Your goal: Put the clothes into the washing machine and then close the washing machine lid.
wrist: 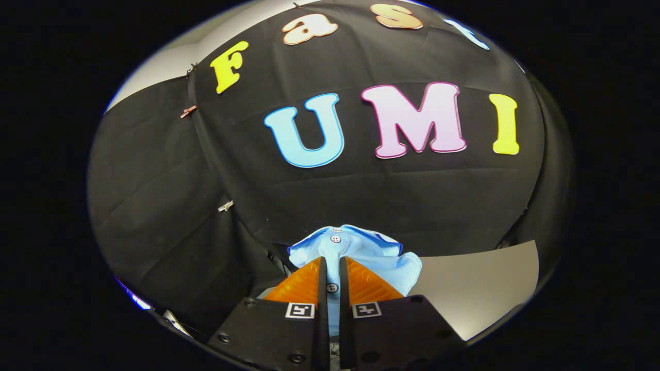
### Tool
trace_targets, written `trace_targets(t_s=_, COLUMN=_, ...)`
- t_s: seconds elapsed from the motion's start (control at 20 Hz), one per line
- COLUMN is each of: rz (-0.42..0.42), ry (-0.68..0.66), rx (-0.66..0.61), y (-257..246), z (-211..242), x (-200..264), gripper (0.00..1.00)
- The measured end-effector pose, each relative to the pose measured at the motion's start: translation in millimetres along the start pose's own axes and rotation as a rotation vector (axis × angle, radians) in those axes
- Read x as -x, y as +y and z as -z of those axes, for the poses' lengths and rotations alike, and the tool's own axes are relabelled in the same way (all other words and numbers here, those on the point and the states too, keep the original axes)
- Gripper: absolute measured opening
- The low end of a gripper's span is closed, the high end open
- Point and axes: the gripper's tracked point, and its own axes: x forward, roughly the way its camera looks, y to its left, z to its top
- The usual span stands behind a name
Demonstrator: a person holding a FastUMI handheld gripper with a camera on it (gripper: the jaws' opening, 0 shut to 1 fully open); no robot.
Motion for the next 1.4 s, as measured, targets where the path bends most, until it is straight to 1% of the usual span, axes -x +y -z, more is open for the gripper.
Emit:
trace_targets(t_s=0.2, rz=-0.038, ry=0.025, rx=0.009, y=41, z=10, x=-25, gripper=0.12)
trace_targets(t_s=0.35, rz=-0.054, ry=0.049, rx=0.012, y=61, z=23, x=-44, gripper=0.12)
trace_targets(t_s=0.55, rz=-0.052, ry=0.112, rx=0.020, y=74, z=57, x=-75, gripper=0.12)
trace_targets(t_s=1.0, rz=0.008, ry=0.270, rx=-0.013, y=68, z=166, x=-149, gripper=0.12)
trace_targets(t_s=1.2, rz=0.039, ry=0.309, rx=-0.037, y=61, z=202, x=-174, gripper=0.12)
trace_targets(t_s=1.4, rz=0.083, ry=0.319, rx=-0.031, y=47, z=230, x=-199, gripper=0.12)
